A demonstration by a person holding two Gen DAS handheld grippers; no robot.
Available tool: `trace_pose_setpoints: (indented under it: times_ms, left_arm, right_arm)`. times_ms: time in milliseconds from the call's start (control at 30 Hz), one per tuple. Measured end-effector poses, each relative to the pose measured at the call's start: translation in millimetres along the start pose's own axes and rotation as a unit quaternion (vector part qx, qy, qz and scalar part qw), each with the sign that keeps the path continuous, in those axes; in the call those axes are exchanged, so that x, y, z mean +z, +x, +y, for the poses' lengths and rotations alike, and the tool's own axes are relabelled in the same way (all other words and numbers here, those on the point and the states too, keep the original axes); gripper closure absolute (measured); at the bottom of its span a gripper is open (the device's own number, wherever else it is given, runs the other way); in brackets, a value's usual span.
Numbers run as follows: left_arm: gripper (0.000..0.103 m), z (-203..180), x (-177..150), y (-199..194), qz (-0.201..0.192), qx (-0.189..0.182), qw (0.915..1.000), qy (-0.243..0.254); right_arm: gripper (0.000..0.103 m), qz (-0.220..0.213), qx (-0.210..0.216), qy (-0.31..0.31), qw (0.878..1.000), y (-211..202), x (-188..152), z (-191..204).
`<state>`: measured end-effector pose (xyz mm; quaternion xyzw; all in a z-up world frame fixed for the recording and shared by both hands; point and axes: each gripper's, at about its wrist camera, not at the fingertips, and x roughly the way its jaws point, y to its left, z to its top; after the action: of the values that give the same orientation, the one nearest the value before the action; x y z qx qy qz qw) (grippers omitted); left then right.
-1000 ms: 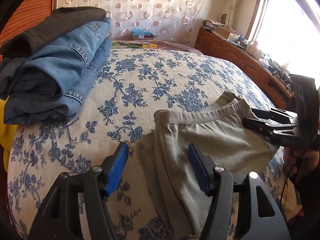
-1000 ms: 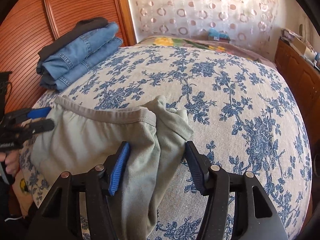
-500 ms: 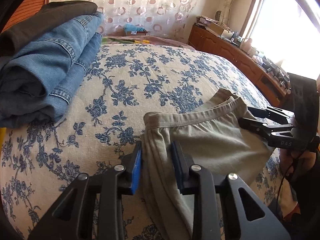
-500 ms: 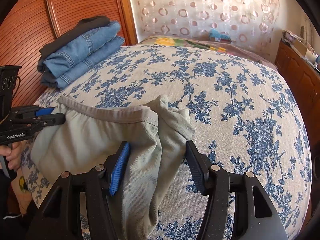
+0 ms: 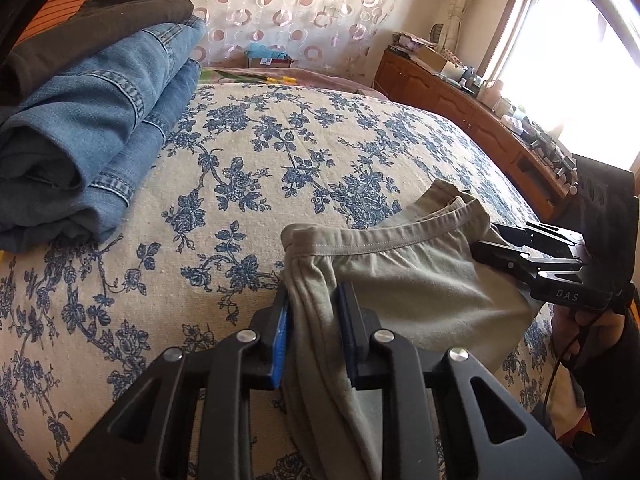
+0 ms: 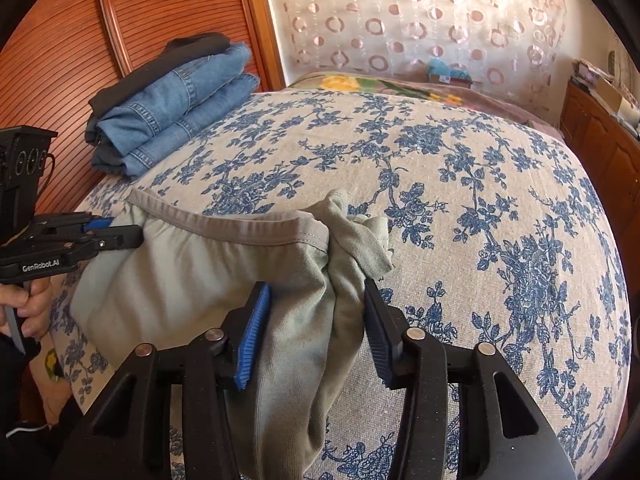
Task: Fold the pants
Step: 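Close the left gripper on the shorts' waistband edge while the right gripper grips beside it, then lift the folded shorts with both grippers and carry them onto the jeans stack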
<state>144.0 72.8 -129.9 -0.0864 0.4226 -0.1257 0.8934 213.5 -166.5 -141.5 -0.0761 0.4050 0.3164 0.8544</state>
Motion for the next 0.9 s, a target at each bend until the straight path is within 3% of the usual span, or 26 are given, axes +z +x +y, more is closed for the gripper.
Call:
trace_pose_setpoints:
  times_ms: [433, 900]
  left_arm:
    - [0.094, -12, 0, -18, -0.034, -0.015, 0.9992, 0.012]
    - [0.094, -29, 11, -68, -0.099, -0.017, 0.9945, 0.028]
  right_arm:
    - [0.090, -0.009, 0.018, 0.000, 1.000, -4, -2, 1]
    - [0.092, -0.090, 0.007, -0.035, 0.995, -54, 14, 25]
